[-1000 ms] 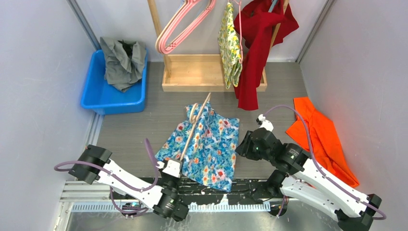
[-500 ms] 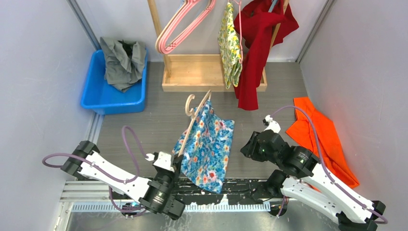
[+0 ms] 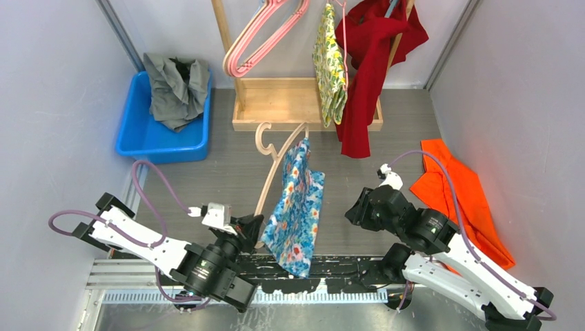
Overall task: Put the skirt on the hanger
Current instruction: Hang the skirt on the hanger.
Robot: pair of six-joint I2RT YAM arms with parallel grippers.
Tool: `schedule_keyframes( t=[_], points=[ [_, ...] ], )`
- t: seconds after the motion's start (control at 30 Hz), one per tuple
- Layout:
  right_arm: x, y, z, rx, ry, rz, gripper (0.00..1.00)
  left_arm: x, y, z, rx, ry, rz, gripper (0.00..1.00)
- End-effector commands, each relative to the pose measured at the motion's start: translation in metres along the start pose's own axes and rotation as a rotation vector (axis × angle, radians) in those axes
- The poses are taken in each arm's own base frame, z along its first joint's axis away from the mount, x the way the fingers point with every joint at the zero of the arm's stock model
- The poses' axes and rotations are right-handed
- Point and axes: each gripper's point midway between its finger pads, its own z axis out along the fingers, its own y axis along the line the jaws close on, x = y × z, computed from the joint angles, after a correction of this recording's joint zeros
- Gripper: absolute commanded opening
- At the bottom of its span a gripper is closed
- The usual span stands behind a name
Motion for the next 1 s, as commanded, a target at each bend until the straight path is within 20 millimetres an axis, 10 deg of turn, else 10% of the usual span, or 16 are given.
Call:
schedule_keyframes(
  t=[0.0,0.53,0.97],
  points=[
    [-0.021,0.028,-0.012,-0.084,-0.052,-0.002,0.41,-0.054,-0.025,0.0,0.128,-0.202,0.026,0.0],
    [-0.086,0.171,-0.053,-0.309,-0.048,-0.057,0.58,-0.037,-0.068,0.0,0.104,-0.217,0.316,0.0],
    [-0.043,0.215,-0.052,-0.173,-0.104,-0.235,0.58,-0.025,-0.075,0.0,0.104,-0.217,0.358,0.0]
  ],
)
